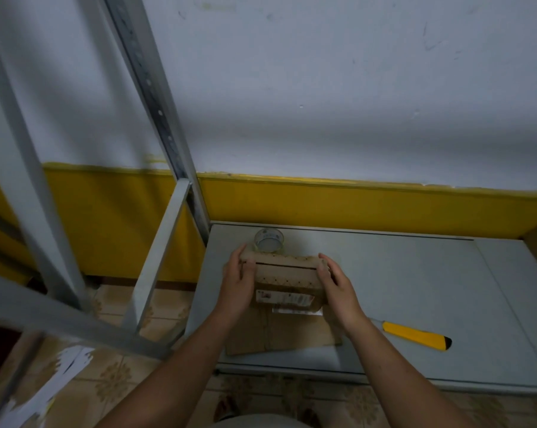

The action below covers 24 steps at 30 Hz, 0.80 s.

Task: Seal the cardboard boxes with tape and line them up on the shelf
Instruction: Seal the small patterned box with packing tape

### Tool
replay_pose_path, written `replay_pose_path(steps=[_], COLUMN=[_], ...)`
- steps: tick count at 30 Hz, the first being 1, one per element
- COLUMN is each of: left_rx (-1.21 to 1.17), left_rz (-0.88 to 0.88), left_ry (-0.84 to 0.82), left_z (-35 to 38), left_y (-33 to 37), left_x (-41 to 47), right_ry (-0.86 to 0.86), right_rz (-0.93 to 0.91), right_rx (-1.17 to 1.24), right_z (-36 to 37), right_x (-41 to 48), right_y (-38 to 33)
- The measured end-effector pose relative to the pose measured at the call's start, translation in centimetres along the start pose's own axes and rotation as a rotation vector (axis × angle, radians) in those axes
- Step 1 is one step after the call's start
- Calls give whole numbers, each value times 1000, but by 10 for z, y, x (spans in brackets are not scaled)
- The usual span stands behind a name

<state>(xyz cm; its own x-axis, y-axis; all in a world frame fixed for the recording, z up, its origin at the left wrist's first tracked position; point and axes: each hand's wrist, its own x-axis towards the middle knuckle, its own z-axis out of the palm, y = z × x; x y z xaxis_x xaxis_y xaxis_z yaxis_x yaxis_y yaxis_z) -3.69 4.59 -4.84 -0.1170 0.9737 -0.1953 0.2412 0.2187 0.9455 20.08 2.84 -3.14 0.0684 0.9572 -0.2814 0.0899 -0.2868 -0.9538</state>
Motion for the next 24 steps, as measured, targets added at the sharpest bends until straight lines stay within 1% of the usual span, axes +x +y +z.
replay_pose_path(steps=[3, 5, 8, 12, 15, 20, 24], left_rx=[45, 12, -45, -64, -63, 13, 33], left_rz=[-23, -36, -55, -19, -16, -57, -57], left_ry=[6, -9, -54, -123, -139, -129, -66], left_z=[6, 13, 36, 75, 95, 108, 112], left_y=[4, 12, 29, 47, 55, 70, 86], left_x=[2, 1, -1, 7, 22, 64, 95], right_ry=[-35, -16, 72, 228, 264, 268, 318], right_rz=[-27, -47, -65, -65, -42, 2, 43], right_rx=[-35, -43, -46, -104, -163, -96, 17], right_z=[-2, -10, -33, -67, -84, -89, -89], right_x=[-1, -1, 6, 26, 48, 86, 114], right_y=[-3, -1, 0, 1, 3, -11, -28])
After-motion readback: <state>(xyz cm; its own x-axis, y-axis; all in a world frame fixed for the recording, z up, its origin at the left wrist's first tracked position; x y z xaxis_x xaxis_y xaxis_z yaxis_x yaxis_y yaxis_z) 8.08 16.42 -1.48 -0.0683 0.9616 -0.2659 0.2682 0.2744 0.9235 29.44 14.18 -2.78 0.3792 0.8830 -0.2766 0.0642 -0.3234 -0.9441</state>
